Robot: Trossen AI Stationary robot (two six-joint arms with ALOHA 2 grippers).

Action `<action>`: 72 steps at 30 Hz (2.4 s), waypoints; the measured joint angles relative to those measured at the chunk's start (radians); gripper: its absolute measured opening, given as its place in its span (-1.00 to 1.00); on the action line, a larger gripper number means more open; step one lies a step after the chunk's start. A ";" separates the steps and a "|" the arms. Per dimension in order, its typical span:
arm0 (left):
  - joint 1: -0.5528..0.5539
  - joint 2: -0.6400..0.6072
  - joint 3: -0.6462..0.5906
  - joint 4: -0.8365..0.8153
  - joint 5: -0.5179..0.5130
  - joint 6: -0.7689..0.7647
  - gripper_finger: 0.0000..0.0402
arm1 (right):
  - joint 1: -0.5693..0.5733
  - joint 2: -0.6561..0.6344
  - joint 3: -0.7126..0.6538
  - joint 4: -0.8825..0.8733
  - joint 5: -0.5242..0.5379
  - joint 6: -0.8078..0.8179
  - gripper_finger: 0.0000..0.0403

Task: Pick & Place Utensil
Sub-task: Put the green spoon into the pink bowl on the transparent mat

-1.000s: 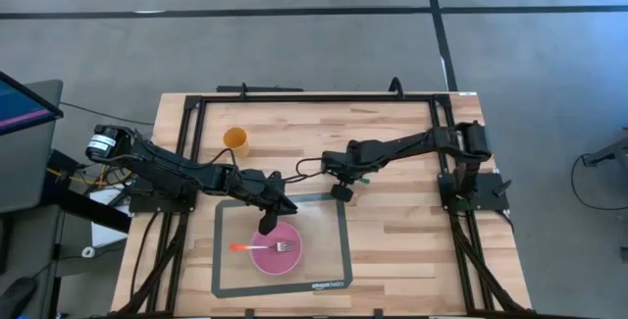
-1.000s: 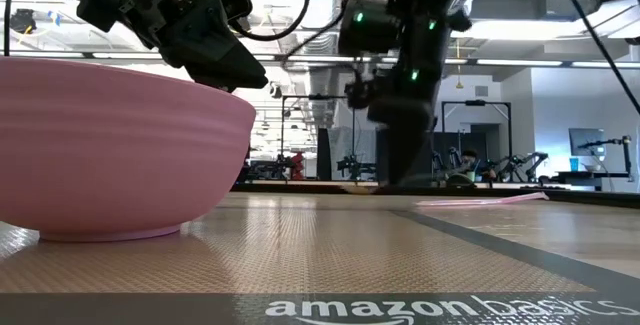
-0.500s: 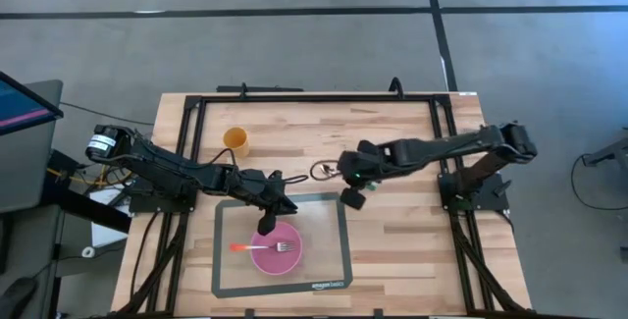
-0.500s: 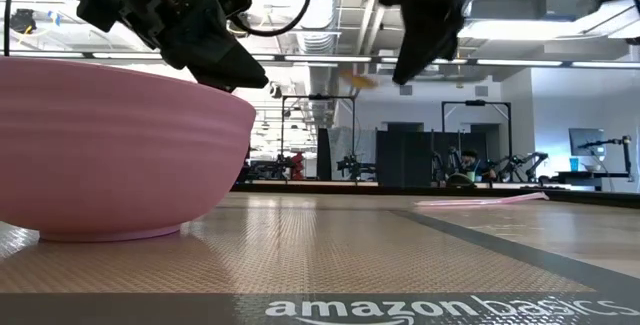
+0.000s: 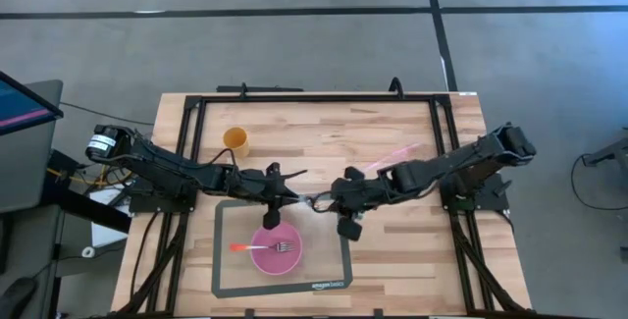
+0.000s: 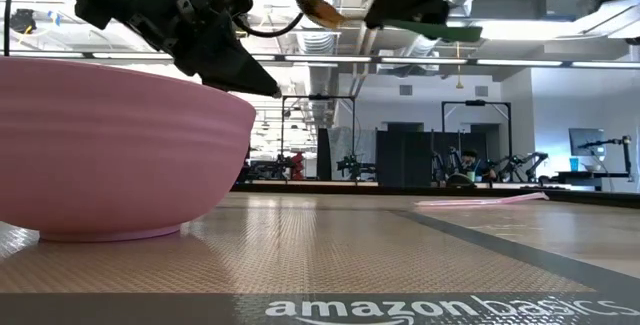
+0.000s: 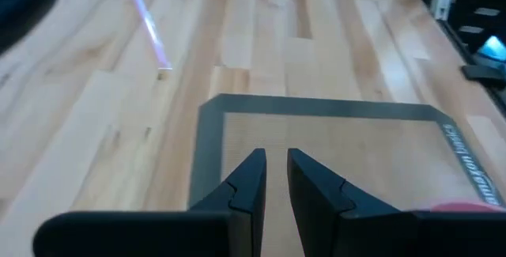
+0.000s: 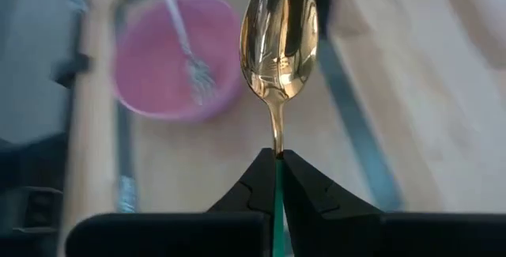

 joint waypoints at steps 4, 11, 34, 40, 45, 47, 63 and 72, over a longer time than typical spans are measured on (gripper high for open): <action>0.000 0.000 0.000 -0.001 -0.082 0.000 -0.72 | 0.007 0.055 0.002 0.120 -0.048 0.020 -0.97; 0.001 0.000 0.000 -0.008 -0.263 0.070 -0.72 | 0.015 0.141 0.007 0.236 -0.168 0.041 -0.97; 0.016 0.000 0.000 -0.007 -0.359 0.100 -0.72 | -0.028 0.535 0.419 0.184 -0.375 0.072 -0.97; 0.017 0.000 0.000 -0.010 -0.366 0.104 -0.72 | -0.055 0.578 0.429 0.180 -0.371 0.077 -0.97; 0.017 0.000 0.000 -0.008 -0.366 0.103 -0.72 | -0.065 0.579 0.430 0.170 -0.370 0.077 -0.97; 0.017 0.000 0.000 -0.007 -0.366 0.100 -0.72 | -0.068 0.575 0.430 0.168 -0.371 0.073 -0.97; -0.047 -0.083 -0.001 0.009 -0.261 0.084 -0.72 | -0.070 0.570 0.429 0.090 -0.405 0.033 -0.97; -0.114 -0.171 0.000 -0.019 0.066 -0.122 -0.73 | -0.076 0.573 0.429 0.097 -0.413 0.001 -0.97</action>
